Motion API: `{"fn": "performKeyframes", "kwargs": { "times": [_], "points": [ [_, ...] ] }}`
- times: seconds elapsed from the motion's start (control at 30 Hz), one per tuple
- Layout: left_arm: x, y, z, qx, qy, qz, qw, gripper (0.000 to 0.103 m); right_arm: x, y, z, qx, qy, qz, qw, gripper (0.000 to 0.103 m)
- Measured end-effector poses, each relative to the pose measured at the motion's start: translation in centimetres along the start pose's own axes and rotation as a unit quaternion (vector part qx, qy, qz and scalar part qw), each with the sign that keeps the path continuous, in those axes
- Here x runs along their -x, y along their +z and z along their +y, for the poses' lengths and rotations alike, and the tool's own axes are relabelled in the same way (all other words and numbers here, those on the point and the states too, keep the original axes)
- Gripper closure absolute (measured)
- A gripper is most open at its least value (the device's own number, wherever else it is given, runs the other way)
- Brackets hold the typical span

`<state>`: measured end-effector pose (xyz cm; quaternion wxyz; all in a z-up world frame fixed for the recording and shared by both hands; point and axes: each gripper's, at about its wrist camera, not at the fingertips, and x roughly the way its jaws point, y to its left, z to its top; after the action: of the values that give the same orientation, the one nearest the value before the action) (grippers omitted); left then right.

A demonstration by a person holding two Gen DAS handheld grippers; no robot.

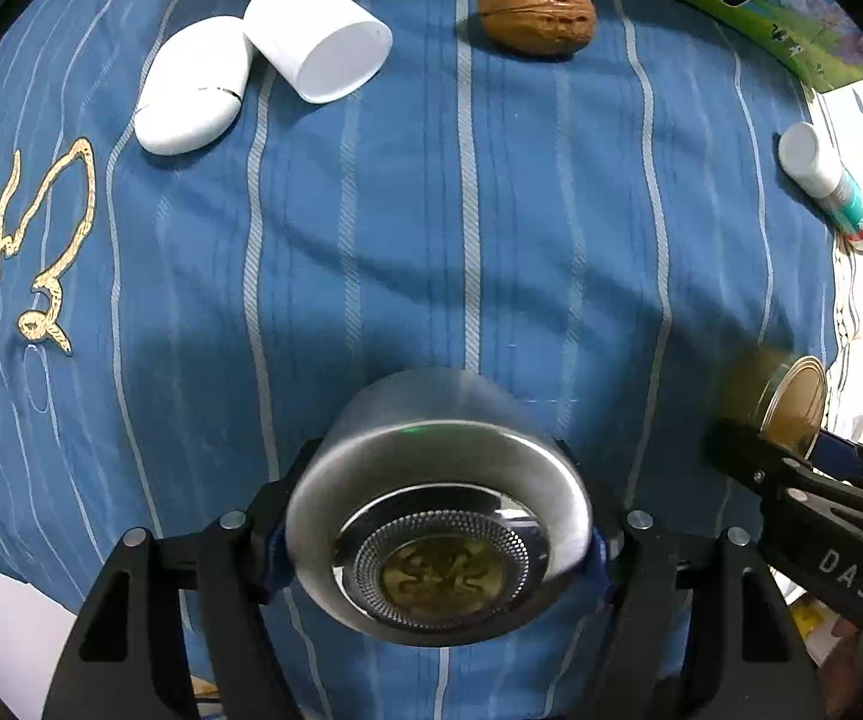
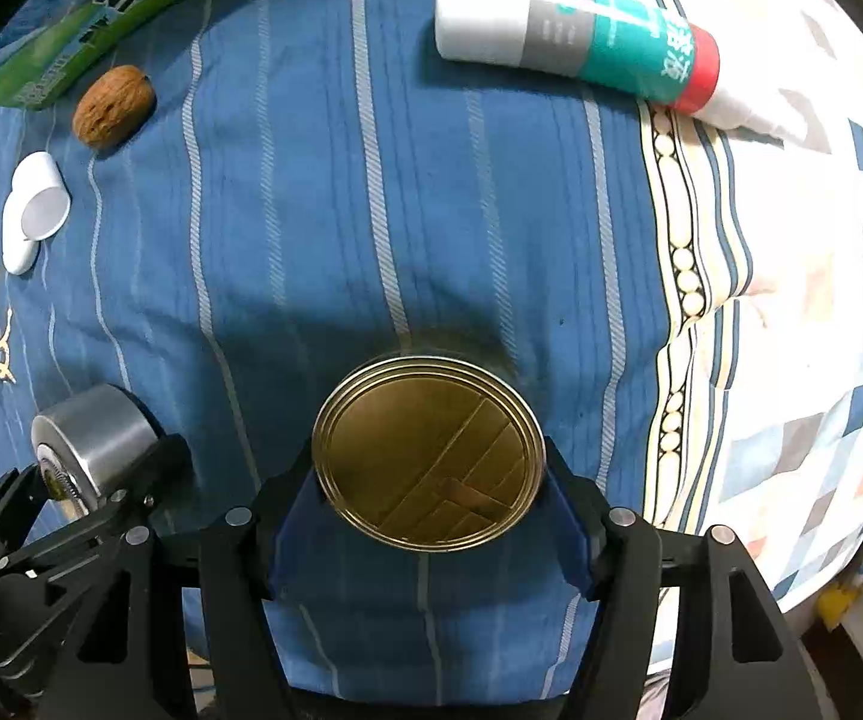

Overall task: Organize rigid objects
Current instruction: 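Carry both tins into the box beside the jars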

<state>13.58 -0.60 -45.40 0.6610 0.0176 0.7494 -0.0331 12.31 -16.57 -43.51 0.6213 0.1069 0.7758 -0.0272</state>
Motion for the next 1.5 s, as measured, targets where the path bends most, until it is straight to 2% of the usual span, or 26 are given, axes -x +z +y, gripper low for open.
{"fn": "performKeyframes", "kwargs": {
  "times": [0.1, 0.13, 0.23, 0.37, 0.47, 0.67, 0.93, 1.13, 1.3, 1.5],
  "points": [
    [-0.1, 0.6, 0.3, -0.003, -0.002, 0.003, 1.0, 0.029, -0.4, 0.6, 1.5, 0.007, -0.015, 0.004, 1.0, 0.032],
    [-0.5, 1.5, 2.4, -0.003, 0.0, 0.003, 1.0, 0.029, -0.4, 0.6, 1.7, 0.007, -0.018, 0.005, 1.0, 0.032],
    [-0.9, 1.6, 2.6, -0.005, 0.004, 0.002, 1.0, 0.03, -0.2, 0.7, 2.0, 0.009, -0.023, 0.009, 1.0, 0.032],
    [-1.5, 1.8, 1.8, -0.009, 0.016, -0.004, 0.9998, 0.034, -1.1, 0.6, 4.8, 0.028, -0.048, 0.012, 0.998, 0.037],
    [-0.5, 0.8, 0.8, -0.008, 0.014, -0.006, 0.9999, 0.034, -1.2, 0.1, 6.0, 0.035, -0.055, 0.011, 0.998, 0.037],
    [3.1, -0.5, 1.1, -0.009, 0.009, -0.03, 0.9995, 0.034, -0.7, -2.3, 7.4, 0.046, -0.05, 0.006, 0.998, 0.037],
    [10.3, -1.7, 0.8, -0.014, -0.019, -0.081, 0.9965, 0.034, 5.1, -3.1, 5.3, 0.048, -0.016, -0.032, 0.998, 0.037],
    [17.8, -1.0, 0.3, -0.019, -0.059, -0.14, 0.9882, 0.034, 11.4, -3.4, 4.5, 0.048, 0.018, -0.078, 0.996, 0.037],
    [22.5, 3.1, -0.1, -0.023, -0.096, -0.178, 0.979, 0.034, 16.9, -1.3, 4.1, 0.038, 0.061, -0.119, 0.99, 0.037],
    [26.3, 9.2, -0.4, -0.026, -0.105, -0.21, 0.9717, 0.034, 21.3, 4.0, 4.3, 0.038, 0.093, -0.154, 0.983, 0.037]
  ]
}}
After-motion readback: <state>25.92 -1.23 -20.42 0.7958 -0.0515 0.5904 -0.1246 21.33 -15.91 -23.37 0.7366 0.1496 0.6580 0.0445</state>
